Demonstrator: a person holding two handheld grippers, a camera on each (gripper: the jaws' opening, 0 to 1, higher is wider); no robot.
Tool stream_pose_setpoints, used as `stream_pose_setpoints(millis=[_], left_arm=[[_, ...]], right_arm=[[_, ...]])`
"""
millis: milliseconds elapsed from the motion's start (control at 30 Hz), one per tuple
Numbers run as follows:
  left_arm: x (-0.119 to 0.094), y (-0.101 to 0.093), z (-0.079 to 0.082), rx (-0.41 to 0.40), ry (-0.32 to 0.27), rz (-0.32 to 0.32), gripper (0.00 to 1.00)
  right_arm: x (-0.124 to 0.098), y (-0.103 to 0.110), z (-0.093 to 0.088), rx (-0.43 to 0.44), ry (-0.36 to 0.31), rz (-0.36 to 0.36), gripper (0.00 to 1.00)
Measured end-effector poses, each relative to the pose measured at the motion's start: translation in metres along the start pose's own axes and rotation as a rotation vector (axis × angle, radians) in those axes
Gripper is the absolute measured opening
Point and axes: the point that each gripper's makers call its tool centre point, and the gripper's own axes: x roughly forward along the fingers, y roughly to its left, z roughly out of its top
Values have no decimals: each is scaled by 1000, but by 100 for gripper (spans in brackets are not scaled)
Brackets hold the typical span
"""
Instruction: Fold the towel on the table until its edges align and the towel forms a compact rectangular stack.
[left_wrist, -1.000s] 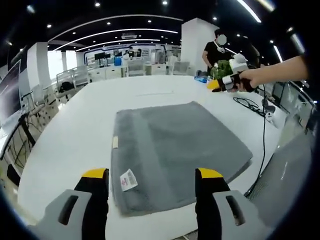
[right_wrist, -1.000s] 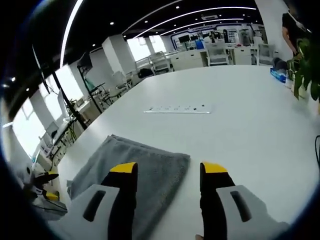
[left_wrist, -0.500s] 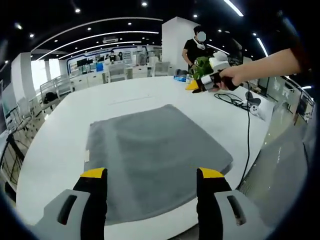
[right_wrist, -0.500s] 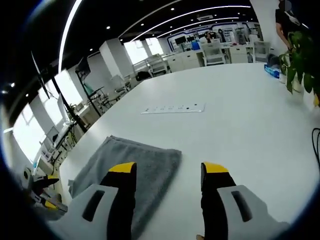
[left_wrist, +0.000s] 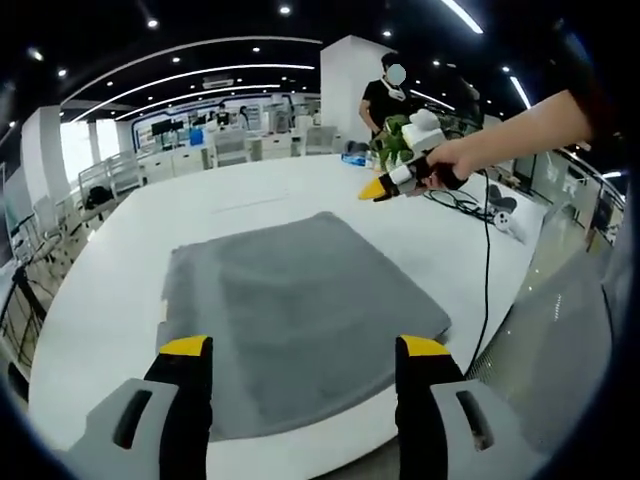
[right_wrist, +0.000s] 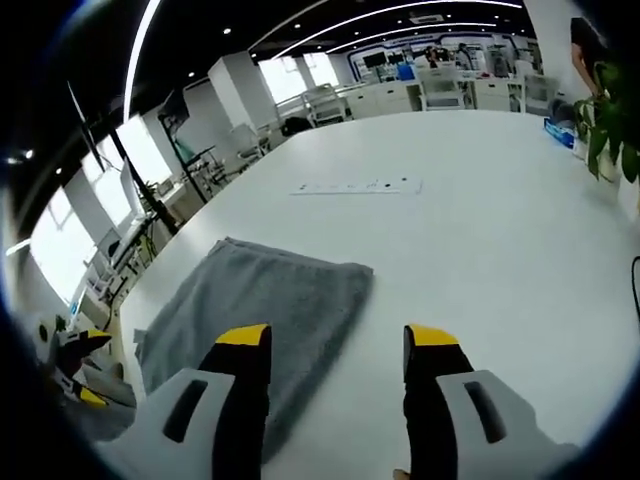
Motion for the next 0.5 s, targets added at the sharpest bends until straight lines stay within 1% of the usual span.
stream_pose_setpoints(millis=[67, 200, 333, 400, 500], left_arm=[[0, -1, 1, -1, -7, -2, 78], [3, -7, 2, 25, -14, -31, 79], [12, -22, 6, 50, -10, -97, 80], [17, -33, 10, 73, -17, -131, 80], [26, -50, 10, 101, -4, -186, 80]], right_arm=[[0, 1, 6, -11, 1, -10, 53], [-4, 7, 18, 26, -37, -16, 53], [-9, 14, 19, -5, -26, -26, 53], [-10, 14, 18, -15, -21, -36, 53], [-10, 11, 16, -17, -15, -48, 53]])
